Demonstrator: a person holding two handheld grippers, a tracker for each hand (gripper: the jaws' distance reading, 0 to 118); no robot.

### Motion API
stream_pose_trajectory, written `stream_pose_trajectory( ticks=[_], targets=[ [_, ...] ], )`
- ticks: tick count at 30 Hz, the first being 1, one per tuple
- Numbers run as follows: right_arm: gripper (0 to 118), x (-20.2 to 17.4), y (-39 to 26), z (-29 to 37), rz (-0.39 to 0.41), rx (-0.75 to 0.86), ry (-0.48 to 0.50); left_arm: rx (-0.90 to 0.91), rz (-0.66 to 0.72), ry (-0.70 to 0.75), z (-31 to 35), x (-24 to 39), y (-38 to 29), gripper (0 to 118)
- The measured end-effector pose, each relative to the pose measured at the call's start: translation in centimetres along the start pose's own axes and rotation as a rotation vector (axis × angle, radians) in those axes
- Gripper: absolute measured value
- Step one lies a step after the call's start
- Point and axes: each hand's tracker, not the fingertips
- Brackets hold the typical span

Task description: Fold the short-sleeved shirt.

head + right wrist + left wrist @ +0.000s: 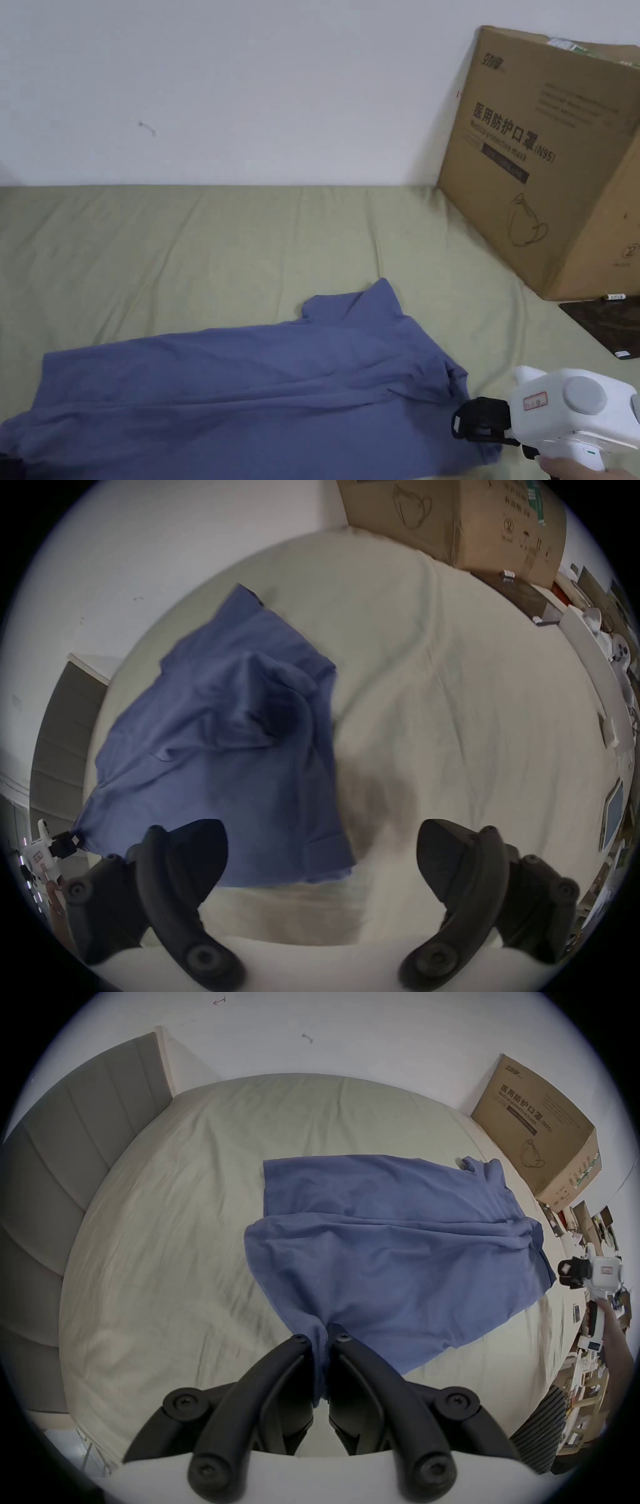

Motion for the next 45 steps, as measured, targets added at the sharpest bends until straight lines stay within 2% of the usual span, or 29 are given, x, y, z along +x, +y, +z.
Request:
stream_pose_trajectory(
  ticks=[1, 2, 3, 4, 5, 6, 9, 14, 16, 18, 20, 23, 25, 27, 30, 31, 32, 33, 34, 35, 36, 37, 38, 40, 42, 45],
  targets=[
    [107, 0.1, -0.1, -0.4, 0.012, -0.009, 0.005, -0.014, 0.007, 0.003, -0.3, -0.2, -0.4, 5],
    [83, -0.1, -0.3, -0.5, 0.036, -0.010, 0.026, -0.030, 0.014, 0.003, -0.8, -0.5, -0.4, 5],
    [50, -0.9, -0.4, -0.8, 0.083, -0.021, 0.024, -0.049, 0.022, 0.000, -1.3, -0.7, -0.8, 5],
    [32, -1.6, -0.7, -0.8, 0.137, -0.026, -0.024, -0.071, 0.030, -0.003, -1.7, -0.8, -1.2, 5],
    [27, -2.4, -1.2, -0.5, 0.195, -0.003, -0.048, -0.089, 0.039, -0.007, -2.2, -1.0, -1.6, 5],
    [14, -3.0, -1.4, -0.3, 0.230, -0.011, -0.025, -0.096, 0.047, -0.008, -2.8, -1.2, -1.8, 5],
    [9, -4.3, -1.9, 0.8, 0.247, -0.004, 0.006, -0.103, 0.070, -0.008, -3.2, -1.4, -2.4, 5],
    [9, -3.7, -2.2, 4.6, 0.291, 0.010, -0.030, -0.049, 0.054, -0.019, 0.0, -1.8, -0.8, 5],
    [9, -2.7, -2.6, 7.1, 0.263, 0.007, 0.035, -0.028, 0.018, -0.014, 2.1, -2.0, -0.3, 5],
    [9, -2.2, -3.8, 9.6, 0.261, 0.010, 0.036, -0.028, -0.025, -0.012, 4.2, -2.3, -0.5, 5],
    [9, -1.3, -5.3, 11.6, 0.237, -0.016, 0.083, -0.056, -0.052, -0.030, 6.0, -2.5, -1.6, 5],
    [9, -0.5, -8.9, 13.4, 0.171, -0.088, 0.120, -0.110, -0.089, -0.043, 7.6, -3.0, -4.9, 5],
    [9, 0.0, -11.1, 13.2, 0.159, -0.143, 0.121, -0.185, -0.079, -0.041, 7.2, -3.5, -7.5, 5],
    [9, 0.2, -13.0, 11.7, 0.192, -0.191, 0.106, -0.275, -0.077, -0.052, 5.5, -4.1, -10.2, 5],
    [9, -0.4, -15.0, 8.6, 0.229, -0.217, 0.009, -0.370, -0.031, -0.092, 2.0, -4.9, -12.8, 5],
    [9, 0.6, -14.8, 6.9, 0.245, -0.220, -0.003, -0.386, -0.026, -0.100, 1.3, -5.0, -13.2, 7],
    [9, 0.5, -14.9, 6.2, 0.246, -0.229, -0.008, -0.377, -0.026, -0.080, 0.8, -5.2, -13.3, 21],
    [10, 0.5, -14.9, 5.8, 0.231, -0.235, -0.003, -0.356, 0.024, -0.109, 1.0, -5.6, -13.0, 24],
    [18, 0.5, -14.8, 6.0, 0.218, -0.230, -0.007, -0.362, 0.060, -0.121, 1.3, -5.8, -12.8, 28],
    [48, 0.5, -14.6, 6.2, 0.215, -0.221, -0.040, -0.364, 0.084, -0.146, 1.5, -5.5, -12.6, 40],
    [79, 0.2, -14.2, 6.6, 0.231, -0.234, -0.092, -0.366, 0.073, -0.152, 2.1, -5.5, -12.2, 60],
    [101, 0.1, -14.0, 6.9, 0.241, -0.250, -0.134, -0.378, 0.060, -0.143, 2.5, -5.3, -11.9, 87],
    [105, 0.0, -13.7, 7.6, 0.249, -0.258, -0.167, -0.410, 0.005, -0.087, 3.2, -5.2, -11.8, 108],
    [105, -0.1, -13.0, 9.2, 0.247, -0.243, -0.145, -0.373, -0.087, -0.011, 4.8, -4.8, -10.7, 104],
    [105, -1.3, -12.4, 11.1, 0.251, -0.159, -0.091, -0.326, -0.051, -0.027, 6.7, -4.7, -10.0, 104],
    [104, -4.2, -11.9, 14.7, 0.277, 0.076, 0.047, -0.068, 0.026, -0.122, 10.6, -2.9, -8.1, 104]
  ],
)
